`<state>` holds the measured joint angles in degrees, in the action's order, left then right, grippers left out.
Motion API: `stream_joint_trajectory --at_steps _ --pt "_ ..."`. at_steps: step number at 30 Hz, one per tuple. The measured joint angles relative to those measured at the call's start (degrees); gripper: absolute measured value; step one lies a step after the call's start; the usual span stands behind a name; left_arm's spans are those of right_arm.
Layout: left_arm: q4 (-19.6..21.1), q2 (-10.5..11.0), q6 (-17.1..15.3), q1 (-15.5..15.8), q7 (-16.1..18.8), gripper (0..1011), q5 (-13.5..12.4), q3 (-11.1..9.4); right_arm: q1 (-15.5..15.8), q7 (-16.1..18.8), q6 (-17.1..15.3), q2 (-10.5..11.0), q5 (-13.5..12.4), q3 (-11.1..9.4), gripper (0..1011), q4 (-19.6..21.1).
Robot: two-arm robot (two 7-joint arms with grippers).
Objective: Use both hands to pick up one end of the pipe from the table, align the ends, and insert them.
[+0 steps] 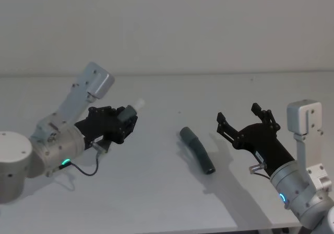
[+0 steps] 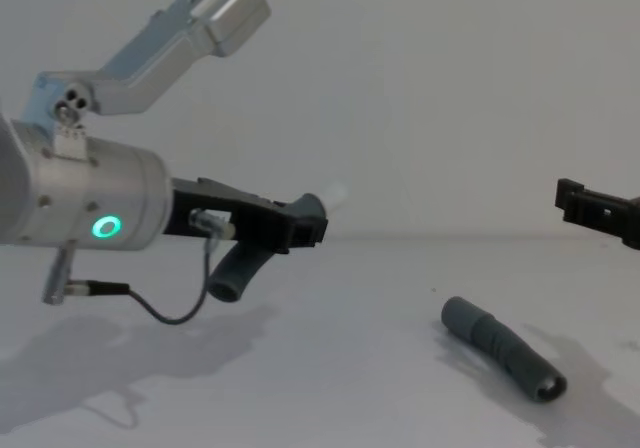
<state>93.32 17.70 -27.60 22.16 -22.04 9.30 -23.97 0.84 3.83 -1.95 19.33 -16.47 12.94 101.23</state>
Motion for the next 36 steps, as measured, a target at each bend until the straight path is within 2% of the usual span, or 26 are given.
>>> stream_joint_trajectory --at_steps 9,13,15,16,19,26,35,36 --pt "-1.53 5.78 3.09 2.69 -10.71 354 2.24 -1.13 0.00 0.00 0.00 0.00 0.00 0.00 1003 0.00" --pt "-2.12 7.57 4.20 3.53 -14.06 354 2.94 -1.55 0.00 0.00 0.00 0.00 0.00 0.00 1002 0.00" --pt "-2.75 9.25 5.32 4.35 -17.15 354 3.58 -1.98 0.00 0.00 0.00 0.00 0.00 0.00 1003 0.00" --pt "-2.75 9.25 5.32 4.35 -17.15 355 3.58 -1.98 0.00 0.00 0.00 0.00 0.00 0.00 1003 0.00" --pt "-3.62 11.11 7.01 5.39 -21.21 355 4.41 -2.56 0.00 0.00 0.00 0.00 0.00 0.00 1003 0.00" --pt "-5.65 13.78 10.51 7.47 -28.38 354 5.70 -3.80 0.00 0.00 0.00 0.00 0.00 0.00 1003 0.00" --pt "-9.62 15.29 15.55 10.59 -36.44 354 6.81 -5.83 0.00 0.00 0.00 0.00 0.00 0.00 1003 0.00" --pt "-10.71 15.32 16.52 11.38 -38.12 354 6.96 -6.31 0.00 0.00 0.00 0.00 0.00 0.00 1003 0.00"
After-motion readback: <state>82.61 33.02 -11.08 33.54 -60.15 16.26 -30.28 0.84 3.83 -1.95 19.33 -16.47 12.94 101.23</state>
